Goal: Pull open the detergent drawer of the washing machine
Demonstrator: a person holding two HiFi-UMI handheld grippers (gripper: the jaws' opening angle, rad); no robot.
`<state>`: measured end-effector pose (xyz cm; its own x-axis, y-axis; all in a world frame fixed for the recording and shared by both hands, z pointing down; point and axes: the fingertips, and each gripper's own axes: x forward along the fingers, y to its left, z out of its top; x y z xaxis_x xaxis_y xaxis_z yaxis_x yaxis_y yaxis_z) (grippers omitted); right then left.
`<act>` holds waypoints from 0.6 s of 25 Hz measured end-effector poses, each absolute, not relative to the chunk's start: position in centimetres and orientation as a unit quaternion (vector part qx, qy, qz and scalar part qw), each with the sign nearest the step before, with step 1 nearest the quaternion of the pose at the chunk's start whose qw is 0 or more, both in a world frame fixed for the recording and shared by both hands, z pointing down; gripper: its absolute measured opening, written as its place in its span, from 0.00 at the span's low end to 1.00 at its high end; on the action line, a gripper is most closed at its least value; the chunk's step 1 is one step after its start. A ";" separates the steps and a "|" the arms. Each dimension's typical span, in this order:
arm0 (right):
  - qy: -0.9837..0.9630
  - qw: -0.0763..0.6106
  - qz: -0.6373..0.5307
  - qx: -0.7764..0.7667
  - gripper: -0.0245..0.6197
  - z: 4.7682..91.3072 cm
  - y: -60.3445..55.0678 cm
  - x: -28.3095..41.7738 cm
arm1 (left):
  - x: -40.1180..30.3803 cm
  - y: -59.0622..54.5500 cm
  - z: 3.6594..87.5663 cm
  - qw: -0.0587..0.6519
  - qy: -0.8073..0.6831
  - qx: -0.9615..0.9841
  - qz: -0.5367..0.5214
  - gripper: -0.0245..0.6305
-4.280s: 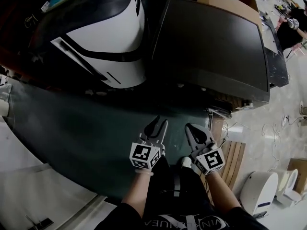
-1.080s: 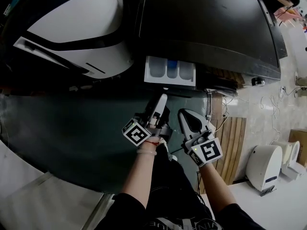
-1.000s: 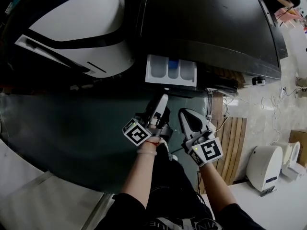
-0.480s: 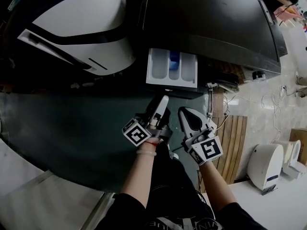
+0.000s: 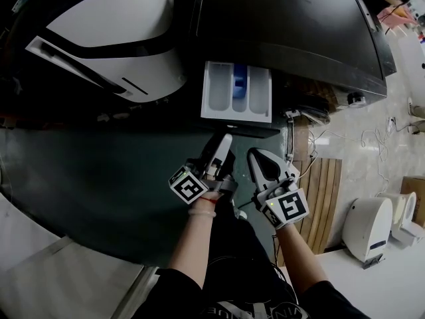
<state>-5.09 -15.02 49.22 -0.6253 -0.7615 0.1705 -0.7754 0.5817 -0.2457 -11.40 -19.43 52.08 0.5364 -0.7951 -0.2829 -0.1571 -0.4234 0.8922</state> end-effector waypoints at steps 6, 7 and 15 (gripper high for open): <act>-0.889 0.027 0.149 0.432 0.05 49.4 -14.1 -4.9 | -11.3 -18.6 52.0 0.435 -0.312 0.758 -0.373 0.22; -0.889 0.027 0.149 0.431 0.06 49.4 -14.0 -4.9 | -11.4 -18.5 52.0 0.434 -0.312 0.758 -0.374 0.22; -0.890 0.035 0.152 0.429 0.06 49.9 -13.2 -4.8 | -11.4 -18.1 52.0 0.434 -0.314 0.757 -0.375 0.22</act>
